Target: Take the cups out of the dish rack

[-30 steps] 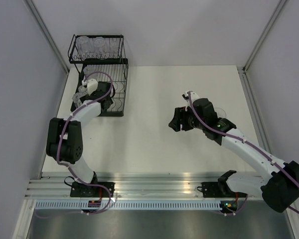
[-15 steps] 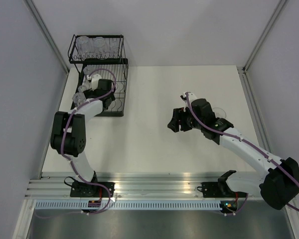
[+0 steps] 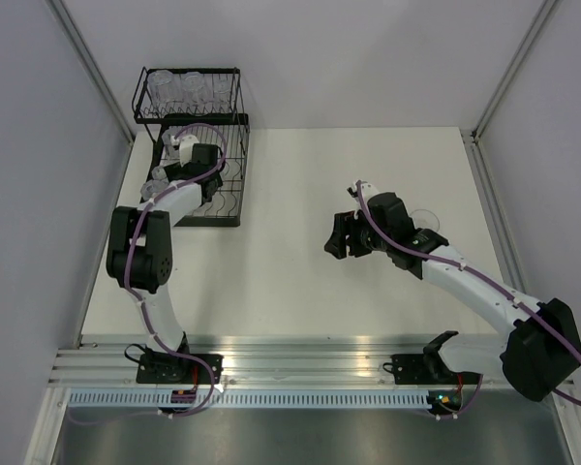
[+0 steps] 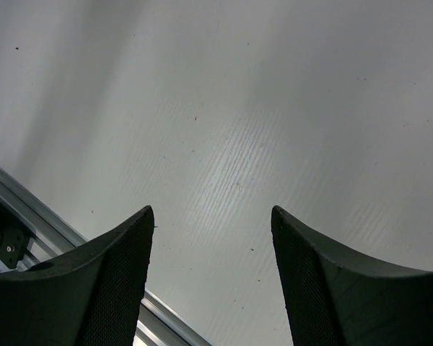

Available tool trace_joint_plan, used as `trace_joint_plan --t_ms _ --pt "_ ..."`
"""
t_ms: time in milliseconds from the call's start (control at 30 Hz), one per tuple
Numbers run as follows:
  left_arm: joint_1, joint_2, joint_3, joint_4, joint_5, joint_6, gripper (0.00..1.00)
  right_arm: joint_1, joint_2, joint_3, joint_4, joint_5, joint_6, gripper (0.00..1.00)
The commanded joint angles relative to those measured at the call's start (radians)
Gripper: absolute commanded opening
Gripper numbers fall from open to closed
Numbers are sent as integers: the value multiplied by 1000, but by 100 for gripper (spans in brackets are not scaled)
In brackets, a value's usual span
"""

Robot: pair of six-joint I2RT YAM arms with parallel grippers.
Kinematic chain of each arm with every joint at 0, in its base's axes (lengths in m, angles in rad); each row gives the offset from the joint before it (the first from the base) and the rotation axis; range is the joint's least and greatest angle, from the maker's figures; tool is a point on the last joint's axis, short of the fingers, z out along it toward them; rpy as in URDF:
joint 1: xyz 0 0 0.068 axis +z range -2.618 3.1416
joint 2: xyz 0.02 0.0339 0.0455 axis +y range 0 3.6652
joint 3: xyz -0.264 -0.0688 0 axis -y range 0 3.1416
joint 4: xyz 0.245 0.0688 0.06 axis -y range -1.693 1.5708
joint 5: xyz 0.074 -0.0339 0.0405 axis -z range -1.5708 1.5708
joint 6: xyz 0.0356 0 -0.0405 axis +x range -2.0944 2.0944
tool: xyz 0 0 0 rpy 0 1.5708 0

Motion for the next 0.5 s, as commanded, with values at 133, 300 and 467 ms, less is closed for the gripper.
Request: trace_joint_plan --t_ms 133,300,467 --pt "-3 -32 -5 -53 31 -24 83 3 19 -14 58 -4 1 70" --pt "-12 -51 -5 -68 57 -32 26 4 28 -23 69 -4 7 68" --pt "-38 -125 -5 -131 54 -61 2 4 26 -26 85 6 15 67"
